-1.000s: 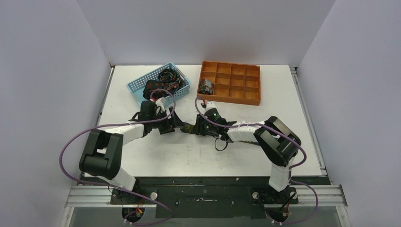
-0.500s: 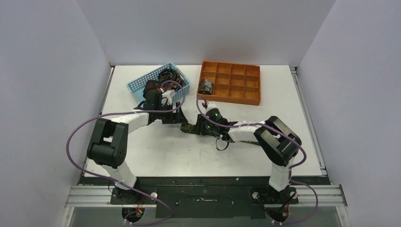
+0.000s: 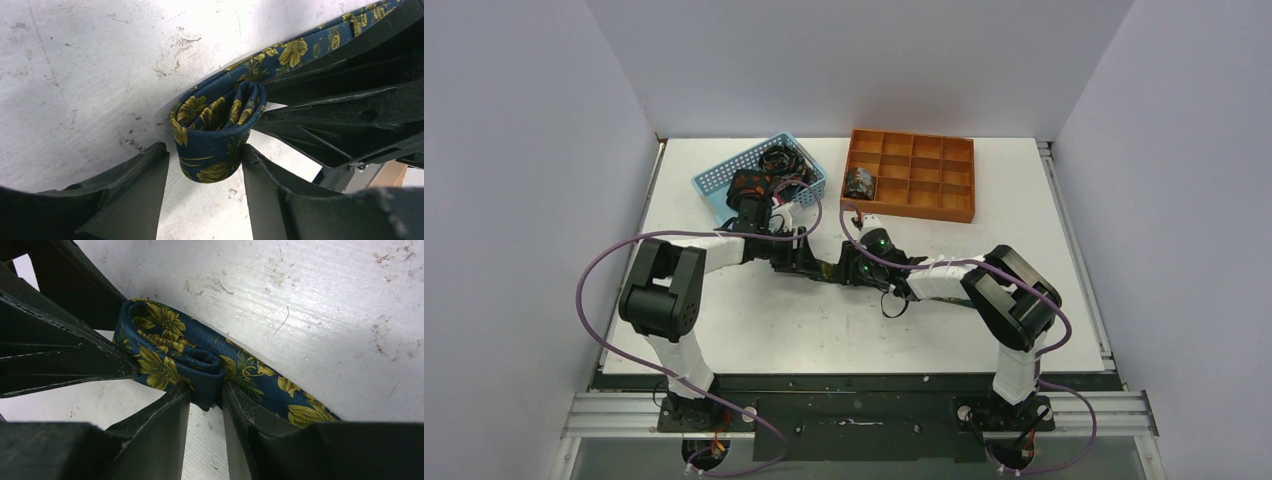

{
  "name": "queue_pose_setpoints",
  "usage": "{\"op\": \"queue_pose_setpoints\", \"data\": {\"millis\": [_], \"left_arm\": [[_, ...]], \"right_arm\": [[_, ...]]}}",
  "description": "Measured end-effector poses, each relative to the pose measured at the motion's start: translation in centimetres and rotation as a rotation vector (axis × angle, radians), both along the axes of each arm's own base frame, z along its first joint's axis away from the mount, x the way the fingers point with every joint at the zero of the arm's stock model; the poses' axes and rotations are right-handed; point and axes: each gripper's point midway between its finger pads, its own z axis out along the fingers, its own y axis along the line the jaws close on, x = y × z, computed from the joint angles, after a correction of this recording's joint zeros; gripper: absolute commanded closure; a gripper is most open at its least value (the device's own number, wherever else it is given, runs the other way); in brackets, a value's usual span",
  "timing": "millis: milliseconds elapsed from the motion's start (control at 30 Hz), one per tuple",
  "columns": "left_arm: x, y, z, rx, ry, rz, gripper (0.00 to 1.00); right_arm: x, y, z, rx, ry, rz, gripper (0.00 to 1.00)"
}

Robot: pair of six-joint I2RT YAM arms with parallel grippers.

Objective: Roll the ties
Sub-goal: Roll the tie at the center of the board.

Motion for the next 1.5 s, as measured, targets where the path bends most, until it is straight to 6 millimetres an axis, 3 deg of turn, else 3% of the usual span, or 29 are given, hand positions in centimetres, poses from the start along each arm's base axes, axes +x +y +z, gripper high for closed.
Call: {"op": "queue_pose_setpoints", "data": {"millis": [200, 333, 467, 600, 767, 967, 1100, 1200, 1400, 1500], "left_arm": [[-0.2, -0.5, -0.3, -0.033, 0.02, -0.012, 0.63], [-0.1, -0.8, -0.2, -0.045, 0.021, -0.011, 0.86], [-0.1, -1.1, -0.1, -0.067, 0.018, 0.001, 1.0], [-0.9, -1.2, -0.6, -0.085, 0.041, 0.034, 1.0], [-2.9, -1.6, -0.4, -0.101, 0.066, 0.1, 1.0], [-6.3, -1.9, -0.6, -0.132, 0.11, 0.19, 1.0], [-7.9, -1.9, -0.3, -0.147, 0.125, 0.239, 1.0], [-8.9, -1.4, 0.0, -0.154, 0.129, 0.282, 1.0], [-9.6, -0.5, 0.9, -0.152, 0.11, 0.337, 1.0], [-10.0, -0.4, 1.3, -0.138, 0.098, 0.34, 1.0]], "right_arm": [[-0.1, 0.0, 0.0, 0.002, 0.002, 0.003, 0.69], [-0.1, 0.1, 0.0, 0.004, 0.003, 0.006, 0.68], [-0.2, 0.1, 0.0, 0.005, 0.005, 0.005, 0.66], [-0.8, -0.6, 0.3, -0.005, 0.011, -0.002, 0.65], [-2.0, -3.2, 1.6, -0.048, -0.013, -0.063, 0.67], [-1.0, -5.4, 3.3, -0.093, -0.087, -0.155, 0.71], [-1.7, -7.0, 1.6, -0.15, -0.071, -0.18, 0.73], [-3.7, -8.5, -0.6, -0.215, -0.042, -0.178, 0.74], [-6.8, -9.0, -0.8, -0.224, -0.054, -0.149, 0.74], [-7.2, -9.2, -0.8, -0.218, -0.053, -0.157, 0.74]]}}
